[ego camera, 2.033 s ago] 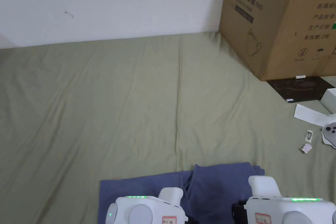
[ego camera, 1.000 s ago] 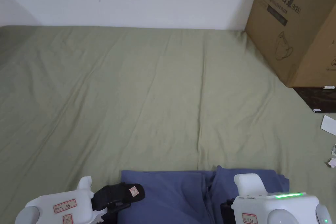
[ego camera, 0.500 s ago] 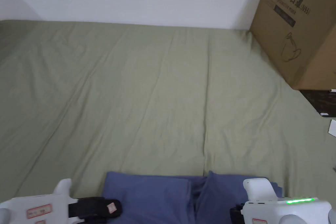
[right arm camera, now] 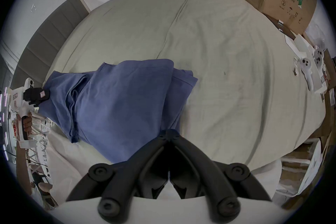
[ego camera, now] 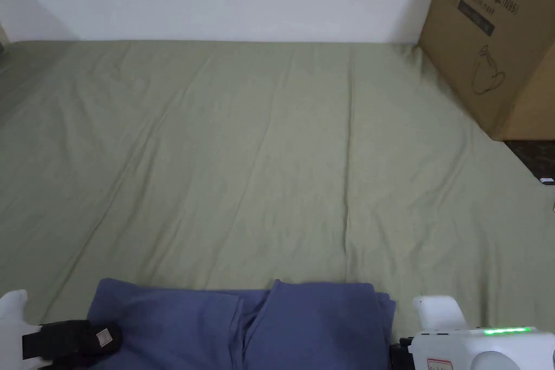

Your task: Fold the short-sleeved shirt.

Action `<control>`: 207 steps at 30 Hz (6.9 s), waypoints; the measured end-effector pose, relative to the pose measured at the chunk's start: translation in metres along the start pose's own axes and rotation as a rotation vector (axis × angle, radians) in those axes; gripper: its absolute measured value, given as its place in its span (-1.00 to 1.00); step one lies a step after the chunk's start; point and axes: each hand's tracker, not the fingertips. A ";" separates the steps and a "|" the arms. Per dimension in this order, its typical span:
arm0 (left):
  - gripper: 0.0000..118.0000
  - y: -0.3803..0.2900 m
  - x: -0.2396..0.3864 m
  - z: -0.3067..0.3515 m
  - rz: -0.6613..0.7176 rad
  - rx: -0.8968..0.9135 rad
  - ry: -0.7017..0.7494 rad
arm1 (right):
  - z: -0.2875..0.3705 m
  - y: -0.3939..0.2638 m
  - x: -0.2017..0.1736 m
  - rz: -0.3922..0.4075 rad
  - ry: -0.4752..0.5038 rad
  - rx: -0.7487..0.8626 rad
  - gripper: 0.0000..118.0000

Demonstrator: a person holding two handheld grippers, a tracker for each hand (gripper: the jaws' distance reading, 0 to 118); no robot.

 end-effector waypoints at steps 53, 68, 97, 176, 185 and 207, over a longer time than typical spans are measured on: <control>-0.98 -0.079 0.201 -0.228 -0.390 -0.302 0.042 | 0.018 -0.034 0.106 -0.298 0.013 0.073 -1.00; -0.98 -0.163 0.242 -0.301 -0.507 -0.567 -0.010 | 0.021 -0.041 0.113 -0.321 0.013 0.072 -1.00; 0.02 -0.066 0.048 -0.106 0.112 -0.042 -0.194 | -0.041 0.032 -0.005 -0.033 0.270 -0.047 -1.00; -1.00 0.068 0.101 0.003 -0.445 0.246 0.621 | -0.018 0.044 -0.015 -0.115 0.288 0.031 -1.00; -1.00 0.000 0.194 -0.015 -0.614 0.359 0.631 | 0.049 0.045 -0.012 -0.017 0.003 0.341 -1.00; -1.00 -0.084 0.313 -0.001 -0.788 0.940 0.536 | 0.201 0.064 -0.079 0.181 -0.280 1.091 -1.00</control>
